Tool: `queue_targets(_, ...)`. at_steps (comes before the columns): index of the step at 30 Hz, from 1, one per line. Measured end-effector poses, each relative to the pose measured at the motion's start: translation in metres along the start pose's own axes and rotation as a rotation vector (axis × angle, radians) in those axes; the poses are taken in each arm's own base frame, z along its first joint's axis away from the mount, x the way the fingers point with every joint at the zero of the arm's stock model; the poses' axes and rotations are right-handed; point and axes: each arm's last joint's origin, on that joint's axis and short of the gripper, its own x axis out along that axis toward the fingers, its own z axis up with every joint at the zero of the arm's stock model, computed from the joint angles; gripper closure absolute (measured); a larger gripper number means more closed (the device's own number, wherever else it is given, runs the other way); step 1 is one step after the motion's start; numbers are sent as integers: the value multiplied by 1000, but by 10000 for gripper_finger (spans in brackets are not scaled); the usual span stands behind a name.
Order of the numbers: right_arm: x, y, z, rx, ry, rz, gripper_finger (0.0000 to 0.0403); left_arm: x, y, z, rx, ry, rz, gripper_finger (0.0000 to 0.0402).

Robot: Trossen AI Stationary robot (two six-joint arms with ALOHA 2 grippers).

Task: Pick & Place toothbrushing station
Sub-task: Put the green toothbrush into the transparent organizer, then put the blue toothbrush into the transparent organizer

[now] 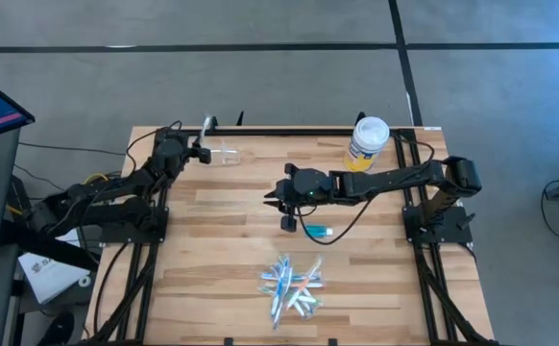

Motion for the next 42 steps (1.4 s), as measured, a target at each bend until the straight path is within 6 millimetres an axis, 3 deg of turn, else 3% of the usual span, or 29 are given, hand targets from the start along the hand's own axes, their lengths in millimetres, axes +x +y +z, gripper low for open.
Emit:
queue_targets(12, 0, 0, 0, 0, 3, 0, 337, -7, -1, 7, -19, -43, -63, 219)
queue_targets(19, 0, 0, -1, 3, 14, 1, 337, -27, -11, 18, -41, -108, -395, 234)
queue_targets(31, -1, 10, -2, -7, 17, 27, 337, -60, -45, 11, 51, -35, -1071, 253)
queue_targets(42, -2, 16, -4, -16, 41, 41, 337, -90, -67, 1, 128, -4, -1307, 259)
